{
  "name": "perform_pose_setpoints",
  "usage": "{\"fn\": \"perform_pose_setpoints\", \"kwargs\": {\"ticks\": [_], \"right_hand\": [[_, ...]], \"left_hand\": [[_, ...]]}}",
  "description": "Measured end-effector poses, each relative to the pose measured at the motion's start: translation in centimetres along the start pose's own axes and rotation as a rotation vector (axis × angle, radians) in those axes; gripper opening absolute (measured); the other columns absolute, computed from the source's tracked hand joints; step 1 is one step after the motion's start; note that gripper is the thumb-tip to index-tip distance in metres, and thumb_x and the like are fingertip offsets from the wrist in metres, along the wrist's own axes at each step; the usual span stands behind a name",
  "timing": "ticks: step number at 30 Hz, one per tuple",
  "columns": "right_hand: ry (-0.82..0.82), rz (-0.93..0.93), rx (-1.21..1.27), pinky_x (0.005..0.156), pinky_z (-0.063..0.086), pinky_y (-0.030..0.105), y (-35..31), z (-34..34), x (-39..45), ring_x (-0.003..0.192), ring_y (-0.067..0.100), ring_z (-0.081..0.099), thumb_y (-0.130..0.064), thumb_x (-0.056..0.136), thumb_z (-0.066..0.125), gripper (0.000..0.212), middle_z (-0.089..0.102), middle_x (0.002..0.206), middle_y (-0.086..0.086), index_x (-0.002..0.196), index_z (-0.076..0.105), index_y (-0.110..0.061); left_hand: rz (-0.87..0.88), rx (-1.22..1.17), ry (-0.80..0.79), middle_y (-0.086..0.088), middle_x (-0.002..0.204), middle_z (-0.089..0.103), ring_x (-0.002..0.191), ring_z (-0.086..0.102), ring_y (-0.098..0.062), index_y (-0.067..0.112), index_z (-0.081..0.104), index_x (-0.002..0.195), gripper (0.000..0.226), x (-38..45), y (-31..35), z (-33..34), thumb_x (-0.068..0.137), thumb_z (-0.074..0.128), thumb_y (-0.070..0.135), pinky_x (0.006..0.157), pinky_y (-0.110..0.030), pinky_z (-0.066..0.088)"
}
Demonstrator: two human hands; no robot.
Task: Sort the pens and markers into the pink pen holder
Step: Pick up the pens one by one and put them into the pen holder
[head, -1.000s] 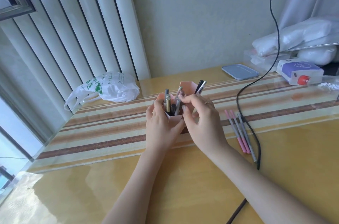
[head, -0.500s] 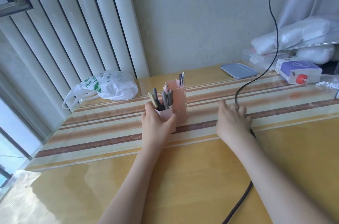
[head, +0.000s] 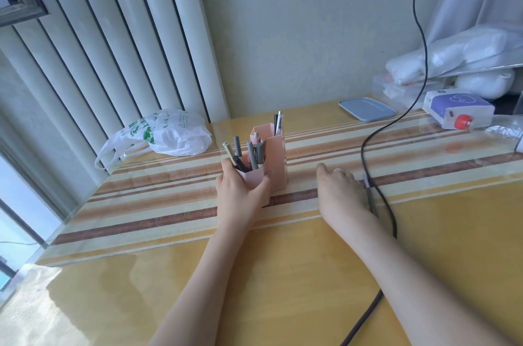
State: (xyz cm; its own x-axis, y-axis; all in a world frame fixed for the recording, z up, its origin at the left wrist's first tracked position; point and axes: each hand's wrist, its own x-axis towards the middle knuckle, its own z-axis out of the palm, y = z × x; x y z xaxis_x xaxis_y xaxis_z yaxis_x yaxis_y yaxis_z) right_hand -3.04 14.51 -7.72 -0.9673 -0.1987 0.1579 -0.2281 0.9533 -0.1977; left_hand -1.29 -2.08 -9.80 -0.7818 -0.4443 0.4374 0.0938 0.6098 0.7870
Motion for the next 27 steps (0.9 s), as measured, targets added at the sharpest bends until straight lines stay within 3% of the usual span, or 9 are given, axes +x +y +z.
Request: {"fn": "perform_pose_setpoints", "kwargs": {"ticks": [2, 4, 7, 11, 13, 16, 19, 22, 27], "right_hand": [[0.038, -0.066, 0.061, 0.092, 0.048, 0.044, -0.3, 0.5, 0.1, 0.084, 0.029, 0.054, 0.007, 0.088, 0.045, 0.053, 0.055, 0.084, 0.012, 0.135, 0.030, -0.010], [0.107, -0.145, 0.189, 0.089, 0.050, 0.045, -0.8, 0.8, 0.2, 0.064, 0.024, 0.054, 0.004, 0.090, 0.043, 0.047, 0.053, 0.068, 0.005, 0.134, 0.031, -0.011], [0.191, -0.165, 0.586, 0.064, 0.050, 0.031, -1.5, 0.2, 0.5, 0.056, 0.015, 0.051, -0.004, 0.092, 0.047, 0.048, 0.055, 0.071, 0.002, 0.136, 0.032, -0.015], [0.321, -0.117, 1.367, 0.052, 0.050, 0.032, -2.7, -1.7, -0.2, 0.057, 0.016, 0.057, 0.001, 0.088, 0.056, 0.050, 0.061, 0.078, 0.007, 0.131, 0.041, -0.021], [0.429, -0.158, 1.563, 0.047, 0.049, 0.028, -3.0, -2.3, -0.8, 0.053, 0.019, 0.060, 0.007, 0.087, 0.055, 0.050, 0.061, 0.081, 0.009, 0.126, 0.039, -0.022], [0.593, -0.235, 1.620, 0.043, 0.049, 0.029, -3.3, -3.0, -1.7, 0.054, 0.025, 0.066, 0.009, 0.088, 0.054, 0.054, 0.059, 0.084, 0.010, 0.126, 0.032, -0.022], [0.707, -0.280, 1.572, 0.043, 0.050, 0.030, -3.5, -3.2, -2.3, 0.059, 0.026, 0.068, 0.008, 0.089, 0.054, 0.053, 0.060, 0.084, 0.003, 0.124, 0.032, -0.023], [0.765, -0.344, 1.499, 0.044, 0.052, 0.032, -3.7, -3.2, -2.6, 0.066, 0.024, 0.070, 0.005, 0.090, 0.056, 0.051, 0.062, 0.086, 0.000, 0.119, 0.035, -0.031], [0.833, -0.403, 1.425, 0.047, 0.052, 0.033, -3.9, -2.5, -2.7, 0.074, 0.026, 0.070, 0.000, 0.091, 0.057, 0.054, 0.064, 0.097, 0.004, 0.121, 0.039, -0.041]], "left_hand": [[0.001, 0.006, 0.004, 0.007, 0.085, 0.050, 0.098, 0.049, -0.031, 0.019, 0.037, 0.093, 0.044, 0.0, 0.0, -0.1, 0.073, 0.067, 0.043, 0.074, -0.039, 0.044], [0.003, 0.007, 0.002, 0.005, 0.085, 0.052, 0.097, 0.050, -0.031, 0.019, 0.037, 0.091, 0.045, 0.0, 0.0, -0.1, 0.069, 0.063, 0.048, 0.074, -0.040, 0.045], [-0.007, 0.006, 0.000, 0.002, 0.084, 0.053, 0.097, 0.050, -0.031, 0.019, 0.037, 0.090, 0.046, 0.0, 0.0, 0.0, 0.067, 0.061, 0.050, 0.074, -0.041, 0.046], [0.020, -0.002, -0.003, 0.001, 0.080, 0.050, 0.093, 0.049, -0.031, 0.015, 0.036, 0.089, 0.047, -0.1, 0.0, -0.1, 0.071, 0.068, 0.046, 0.065, -0.037, 0.041], [0.051, 0.014, -0.004, 0.002, 0.073, 0.044, 0.087, 0.048, -0.033, 0.016, 0.031, 0.083, 0.045, -0.1, -0.1, -0.1, 0.075, 0.070, 0.039, 0.057, -0.032, 0.031], [0.037, 0.019, 0.005, -0.002, 0.074, 0.047, 0.089, 0.049, -0.033, 0.023, 0.027, 0.076, 0.042, -0.1, 0.0, 0.0, 0.072, 0.066, 0.039, 0.057, -0.030, 0.032], [0.068, 0.063, 0.006, 0.004, 0.075, 0.046, 0.094, 0.046, -0.029, 0.014, 0.034, 0.083, 0.042, -0.3, 0.3, 0.1, 0.076, 0.070, 0.036, 0.067, -0.032, 0.033], [0.136, 0.096, -0.004, 0.016, 0.078, 0.039, 0.099, 0.041, -0.026, 0.012, 0.036, 0.090, 0.044, -0.5, 0.8, 0.0, 0.074, 0.069, 0.037, 0.072, -0.032, 0.032], [0.195, 0.098, -0.007, 0.021, 0.077, 0.037, 0.100, 0.041, -0.028, 0.013, 0.035, 0.087, 0.049, -0.8, 1.2, 0.0, 0.072, 0.070, 0.043, 0.074, -0.035, 0.036]]}}
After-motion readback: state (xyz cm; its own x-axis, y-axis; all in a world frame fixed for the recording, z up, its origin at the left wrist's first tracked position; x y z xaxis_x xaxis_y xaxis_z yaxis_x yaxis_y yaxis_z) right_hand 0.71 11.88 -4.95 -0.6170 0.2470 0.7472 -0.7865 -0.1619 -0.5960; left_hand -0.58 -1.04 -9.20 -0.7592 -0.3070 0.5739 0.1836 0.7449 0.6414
